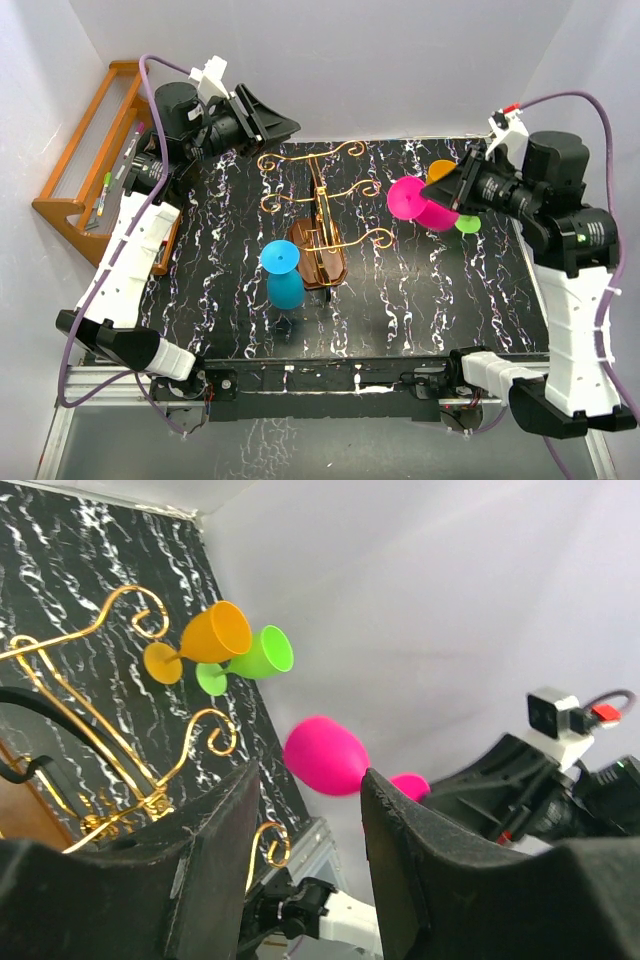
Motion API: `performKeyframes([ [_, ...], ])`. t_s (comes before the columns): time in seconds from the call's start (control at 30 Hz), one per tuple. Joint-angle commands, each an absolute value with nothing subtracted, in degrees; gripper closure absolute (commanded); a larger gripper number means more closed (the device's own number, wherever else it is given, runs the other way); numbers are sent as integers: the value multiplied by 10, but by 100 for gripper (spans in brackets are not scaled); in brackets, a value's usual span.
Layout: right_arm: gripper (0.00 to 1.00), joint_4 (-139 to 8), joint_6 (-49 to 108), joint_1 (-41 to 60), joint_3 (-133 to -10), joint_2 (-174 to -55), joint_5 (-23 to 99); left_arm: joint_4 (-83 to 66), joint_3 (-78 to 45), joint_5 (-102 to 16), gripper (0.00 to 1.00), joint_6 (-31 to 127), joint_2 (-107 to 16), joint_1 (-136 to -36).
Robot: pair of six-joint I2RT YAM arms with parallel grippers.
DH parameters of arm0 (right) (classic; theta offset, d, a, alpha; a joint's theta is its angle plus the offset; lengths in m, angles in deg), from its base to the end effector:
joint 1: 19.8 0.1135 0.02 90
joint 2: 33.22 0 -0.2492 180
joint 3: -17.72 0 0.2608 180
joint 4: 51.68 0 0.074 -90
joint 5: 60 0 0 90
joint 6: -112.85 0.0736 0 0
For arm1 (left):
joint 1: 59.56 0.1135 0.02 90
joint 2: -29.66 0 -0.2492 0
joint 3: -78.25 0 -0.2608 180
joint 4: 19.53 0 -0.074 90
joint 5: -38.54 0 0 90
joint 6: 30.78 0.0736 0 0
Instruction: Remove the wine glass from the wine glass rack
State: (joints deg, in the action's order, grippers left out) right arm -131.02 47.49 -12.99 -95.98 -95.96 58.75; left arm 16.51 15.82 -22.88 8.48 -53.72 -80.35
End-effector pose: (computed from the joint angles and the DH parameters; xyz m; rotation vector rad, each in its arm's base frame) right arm 0.1865 0.0579 0.4717 0.0083 2.1097 0.8516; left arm 0.3106 -0.1556 0.5031 -0.0348 1.7780 -1.3339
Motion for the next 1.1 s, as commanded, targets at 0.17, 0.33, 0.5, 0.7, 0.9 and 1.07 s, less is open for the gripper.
performKeyframes([
  [0.17,92,-1063,453,-127,-984,-1057,652,-12,108,-74,56,-23,-514,-804],
  [0.33,92,-1009,479,-125,-1049,-1118,708,-178,29,-3,56,-107,-500,-806],
  [0.5,92,-978,512,-115,-1122,-1168,754,-112,91,10,57,-53,-532,-820],
  [0.7,92,-943,543,-108,-1145,-1192,781,-78,144,16,57,-16,-565,-836],
  [0.9,92,-910,570,-104,-1145,-1190,800,-81,158,14,59,-12,-584,-846],
  [1.07,92,-890,584,-96,-1125,-1183,809,-68,185,14,59,-3,-611,-861],
])
